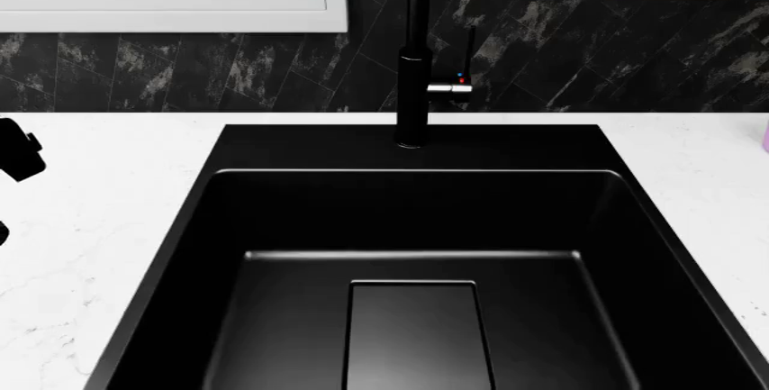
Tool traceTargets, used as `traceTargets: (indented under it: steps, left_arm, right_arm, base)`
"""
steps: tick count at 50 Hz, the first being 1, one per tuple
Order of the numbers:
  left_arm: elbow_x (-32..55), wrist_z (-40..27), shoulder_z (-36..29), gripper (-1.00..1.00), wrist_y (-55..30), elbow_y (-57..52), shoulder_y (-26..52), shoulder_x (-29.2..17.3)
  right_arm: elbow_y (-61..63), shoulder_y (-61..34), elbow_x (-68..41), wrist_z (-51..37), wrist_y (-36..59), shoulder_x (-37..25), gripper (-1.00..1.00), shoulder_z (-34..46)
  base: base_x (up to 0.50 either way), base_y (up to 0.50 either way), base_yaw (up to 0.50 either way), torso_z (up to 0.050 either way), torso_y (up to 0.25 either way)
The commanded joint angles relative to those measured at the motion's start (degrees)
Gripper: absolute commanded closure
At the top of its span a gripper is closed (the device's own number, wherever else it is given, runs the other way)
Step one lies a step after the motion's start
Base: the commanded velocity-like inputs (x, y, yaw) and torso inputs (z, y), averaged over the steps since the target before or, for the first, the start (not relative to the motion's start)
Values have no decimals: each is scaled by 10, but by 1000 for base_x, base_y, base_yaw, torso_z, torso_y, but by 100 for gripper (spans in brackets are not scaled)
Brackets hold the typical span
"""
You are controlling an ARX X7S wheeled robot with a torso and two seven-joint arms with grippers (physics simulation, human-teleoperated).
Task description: Pick the kiwi from the counter and place it in the sink. Then turn on the sink faucet.
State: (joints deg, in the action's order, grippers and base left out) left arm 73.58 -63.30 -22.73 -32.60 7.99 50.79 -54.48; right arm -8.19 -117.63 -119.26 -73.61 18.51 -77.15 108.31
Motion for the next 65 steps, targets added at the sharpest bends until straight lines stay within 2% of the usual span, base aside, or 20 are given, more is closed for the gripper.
traceTargets:
  steps: [1,17,37,47,65]
  left_arm:
    - [-4,4,-1,-100,3,5,-4,3]
    - [-6,7,-1,-100,4,10,-5,7]
    - [-11,12,-4,-100,4,17,-5,12]
    - [-14,15,-5,-100,8,20,-10,16]
    - [-20,21,-8,-100,5,31,-3,20]
  right_arm:
    - [-11,28,12,16,-38,-10,-100,5]
    - [-9,51,13,31,-56,-39,-100,10]
    - [-41,115,-14,79,-123,-16,-100,26]
    - [-37,134,-23,87,-150,-28,-100,28]
    - [-74,173,-44,124,-181,0,-100,34]
  base:
    - [0,0,0,0,0]
    - [0,0,0,0,0]
    - [0,0,0,0,0]
    - [0,0,0,0,0]
    - [0,0,0,0,0]
